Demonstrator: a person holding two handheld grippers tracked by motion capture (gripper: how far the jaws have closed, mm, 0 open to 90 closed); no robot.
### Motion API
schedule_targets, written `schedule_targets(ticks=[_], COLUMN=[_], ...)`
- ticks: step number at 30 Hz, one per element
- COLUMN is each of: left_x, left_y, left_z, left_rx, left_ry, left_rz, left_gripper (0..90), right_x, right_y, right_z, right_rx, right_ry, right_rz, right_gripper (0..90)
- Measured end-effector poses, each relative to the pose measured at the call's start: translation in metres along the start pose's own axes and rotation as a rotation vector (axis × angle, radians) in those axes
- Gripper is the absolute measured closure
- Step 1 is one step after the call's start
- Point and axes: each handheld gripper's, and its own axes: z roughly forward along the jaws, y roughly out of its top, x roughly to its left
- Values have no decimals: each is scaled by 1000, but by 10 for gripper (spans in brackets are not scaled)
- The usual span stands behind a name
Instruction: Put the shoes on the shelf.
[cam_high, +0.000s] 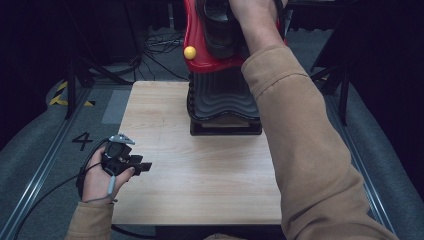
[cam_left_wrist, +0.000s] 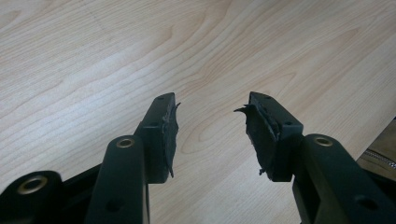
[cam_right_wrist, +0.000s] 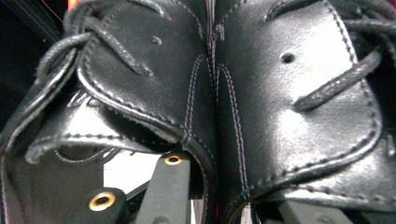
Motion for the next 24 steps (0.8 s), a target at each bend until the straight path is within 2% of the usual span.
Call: schedule_targets(ticks=[5,9,13,16,18,19,21,24], left_x=[0,-1,-1,-1,-2,-2,-3,-4], left_y=[0,1,1,1,2,2,2,3], left_z=[1,0,0,0,1,0,0,0], left_rx=[4,1,1,3,4,5,4,2], left_ry=[0,2,2,2,2,1,0,5], left_rz=[-2,2,4,6,10,12,12,15], left_gripper=[539,539,539,539,538,538,538,538], right_x=[-2,2,3,0,-4,-6,-7,-12], right_y=[-2,-3,-2,-2,-2,-3,-3,-5], right_z=[5,6,7,6,5,4,4,0], right_rx=[13,19,63,90,109,107,122,135], right_ry=[16,14,9,26,50,68,61,83], right_rz=[12,-2,-23,-14,1,4,4,8], right_gripper=[762,725,694,632,541,529,530,502])
